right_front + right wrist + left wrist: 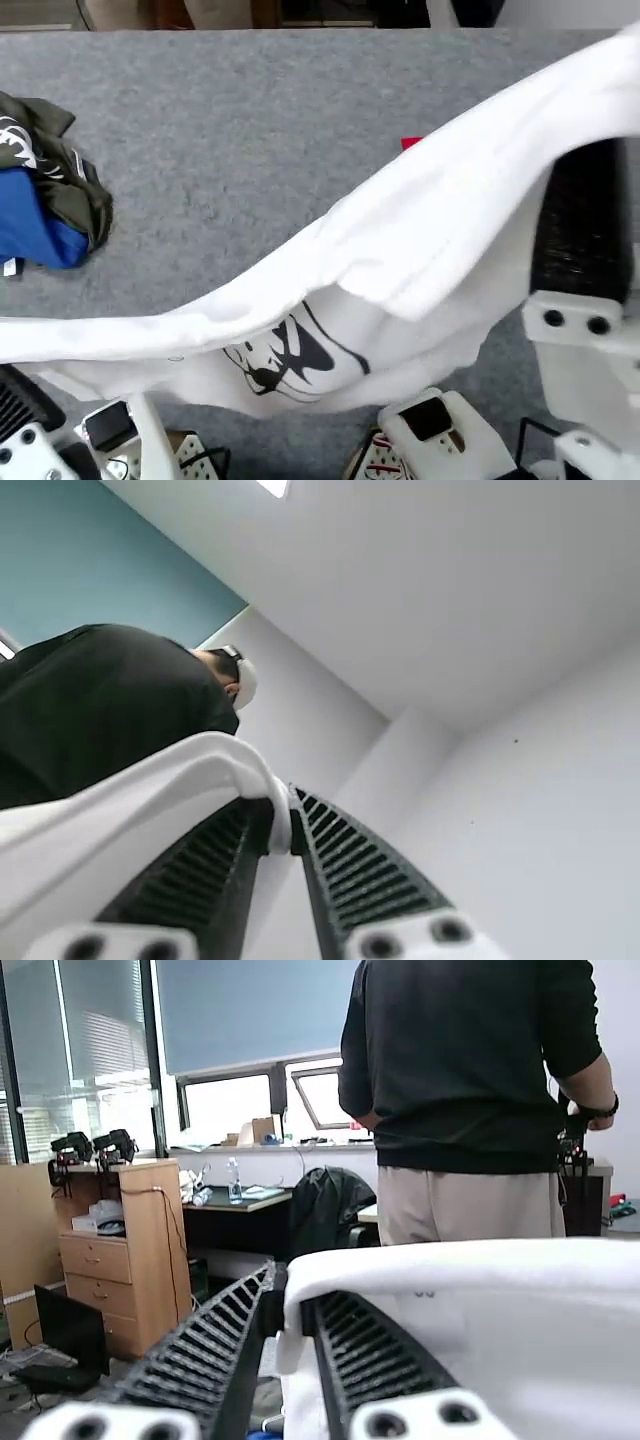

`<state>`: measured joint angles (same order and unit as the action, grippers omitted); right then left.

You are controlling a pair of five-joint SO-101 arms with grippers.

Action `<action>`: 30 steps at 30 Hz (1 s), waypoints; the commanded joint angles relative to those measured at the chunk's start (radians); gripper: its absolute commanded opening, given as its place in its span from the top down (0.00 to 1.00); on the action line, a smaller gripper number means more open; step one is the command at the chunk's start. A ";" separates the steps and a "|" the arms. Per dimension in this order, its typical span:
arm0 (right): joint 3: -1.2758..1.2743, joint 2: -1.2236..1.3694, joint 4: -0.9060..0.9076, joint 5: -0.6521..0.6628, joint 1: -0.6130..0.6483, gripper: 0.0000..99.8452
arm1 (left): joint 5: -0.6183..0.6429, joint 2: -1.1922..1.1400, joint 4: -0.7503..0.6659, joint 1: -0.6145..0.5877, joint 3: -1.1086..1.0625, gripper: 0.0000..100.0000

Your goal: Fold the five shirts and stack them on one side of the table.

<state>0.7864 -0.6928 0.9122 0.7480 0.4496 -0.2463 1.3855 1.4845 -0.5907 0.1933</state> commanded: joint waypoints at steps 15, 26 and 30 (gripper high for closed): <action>-0.097 0.053 0.038 0.057 -0.005 1.00 | -0.006 -0.005 -0.141 -0.002 -0.315 0.98; -0.094 -0.005 0.038 0.057 -0.005 1.00 | -0.006 -0.005 -0.132 -0.002 -0.144 0.98; -0.094 -0.038 0.038 0.057 -0.005 1.00 | -0.005 -0.005 -0.120 -0.002 -0.095 0.98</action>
<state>0.6882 -0.7188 0.9459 0.7894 0.4465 -0.2463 1.3855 1.3694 -0.5907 0.0552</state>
